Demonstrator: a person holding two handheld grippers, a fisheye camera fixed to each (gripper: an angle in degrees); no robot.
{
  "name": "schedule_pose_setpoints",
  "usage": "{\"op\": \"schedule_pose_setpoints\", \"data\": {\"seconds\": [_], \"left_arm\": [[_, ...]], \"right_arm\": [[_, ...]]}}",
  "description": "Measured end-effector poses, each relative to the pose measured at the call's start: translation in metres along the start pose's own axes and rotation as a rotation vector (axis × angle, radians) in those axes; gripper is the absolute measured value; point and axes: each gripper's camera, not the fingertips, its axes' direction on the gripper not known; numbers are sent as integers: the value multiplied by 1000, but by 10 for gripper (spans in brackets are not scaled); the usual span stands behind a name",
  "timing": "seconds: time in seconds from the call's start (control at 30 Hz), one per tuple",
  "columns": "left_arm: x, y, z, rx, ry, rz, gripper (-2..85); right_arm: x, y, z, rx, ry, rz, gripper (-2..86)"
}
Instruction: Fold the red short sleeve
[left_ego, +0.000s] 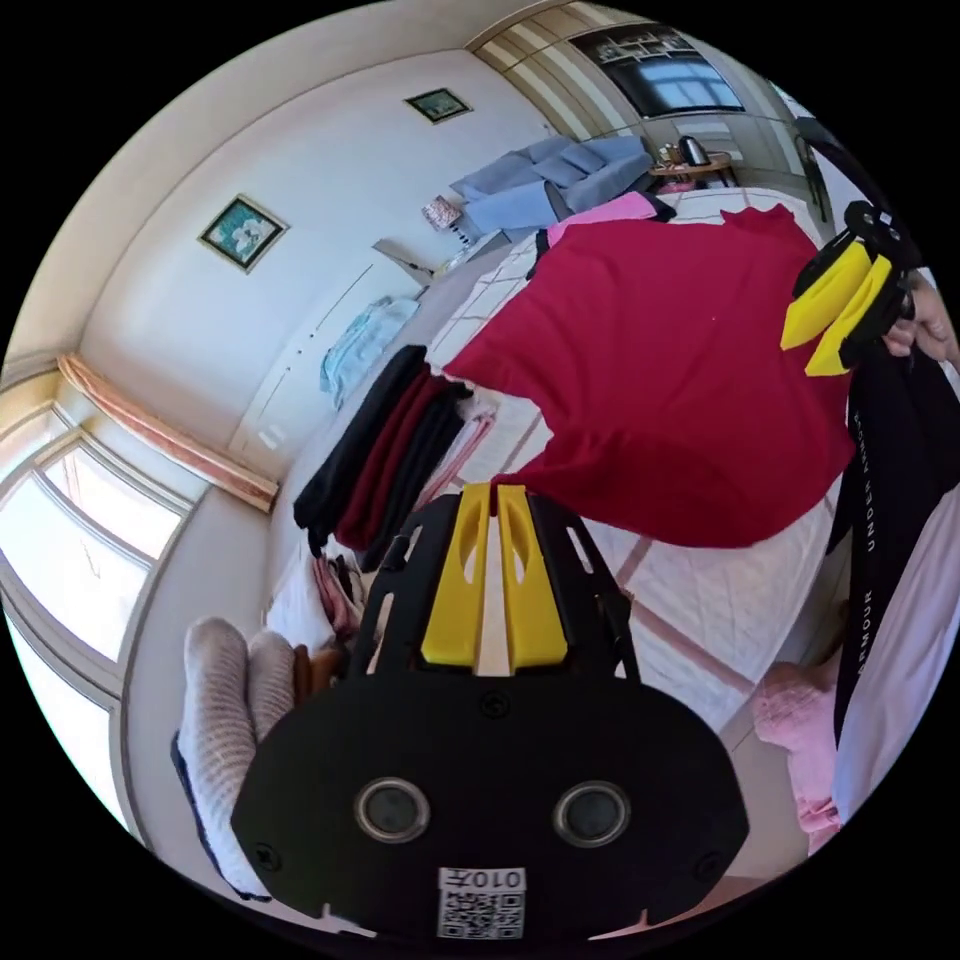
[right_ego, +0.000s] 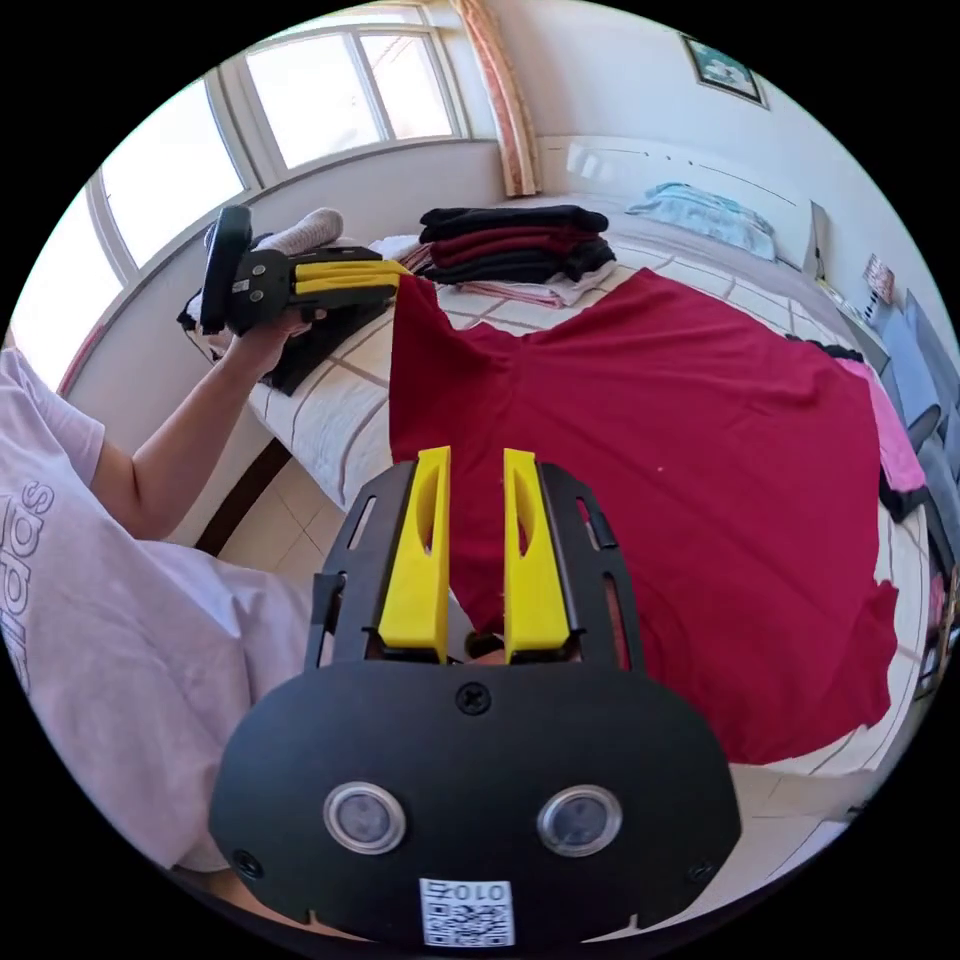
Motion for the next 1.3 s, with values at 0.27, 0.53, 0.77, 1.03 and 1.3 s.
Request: {"op": "schedule_pose_setpoints", "data": {"seconds": [0.27,0.53,0.77,1.03,1.3], "left_arm": [[102,-145,-26,202,203,440,34],[100,-65,-30,69,228,198,78],[82,-25,-23,-11,303,116,88],[61,-25,-14,-61,325,53,68],[9,-10,-21,-73,430,-174,23]], "right_arm": [[56,39,-40,71,134,252,88],[74,42,-13,36,33,302,98],[82,-24,25,-19,37,216,110],[74,-37,68,-102,128,243,89],[58,-43,65,-140,40,213,43]]}}
